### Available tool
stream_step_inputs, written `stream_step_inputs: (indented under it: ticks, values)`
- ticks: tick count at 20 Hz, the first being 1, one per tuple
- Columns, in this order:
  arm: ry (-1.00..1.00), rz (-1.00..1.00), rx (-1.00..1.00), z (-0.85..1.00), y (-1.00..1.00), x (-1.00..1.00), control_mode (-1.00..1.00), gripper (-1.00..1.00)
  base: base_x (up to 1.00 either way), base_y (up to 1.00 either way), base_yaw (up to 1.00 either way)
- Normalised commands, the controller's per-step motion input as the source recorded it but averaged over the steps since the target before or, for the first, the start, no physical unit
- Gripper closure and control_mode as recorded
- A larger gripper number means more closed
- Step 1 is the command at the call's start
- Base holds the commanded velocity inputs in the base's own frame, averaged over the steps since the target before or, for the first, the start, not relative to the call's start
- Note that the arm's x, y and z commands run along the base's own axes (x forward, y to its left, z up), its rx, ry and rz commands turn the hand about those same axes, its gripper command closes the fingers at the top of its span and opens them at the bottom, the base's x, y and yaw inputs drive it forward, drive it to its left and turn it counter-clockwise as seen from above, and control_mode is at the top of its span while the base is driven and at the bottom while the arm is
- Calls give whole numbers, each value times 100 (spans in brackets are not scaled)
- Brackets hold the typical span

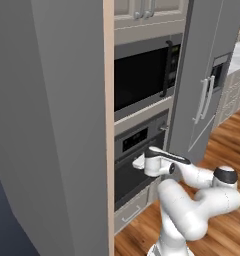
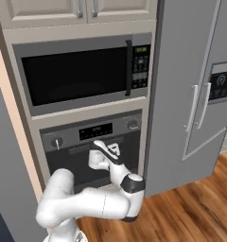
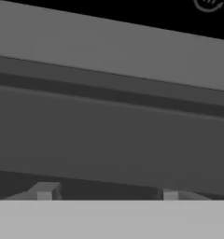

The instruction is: Take the baked cake out of the oven and place it on the plate for cooling. Then close the oven door.

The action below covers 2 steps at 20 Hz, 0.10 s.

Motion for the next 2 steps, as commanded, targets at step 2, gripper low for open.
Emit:
stream_step_inputs:
  ticks: [2]
  values:
    - [0,0,0,0,0,0,-100,-100,0,0,0]
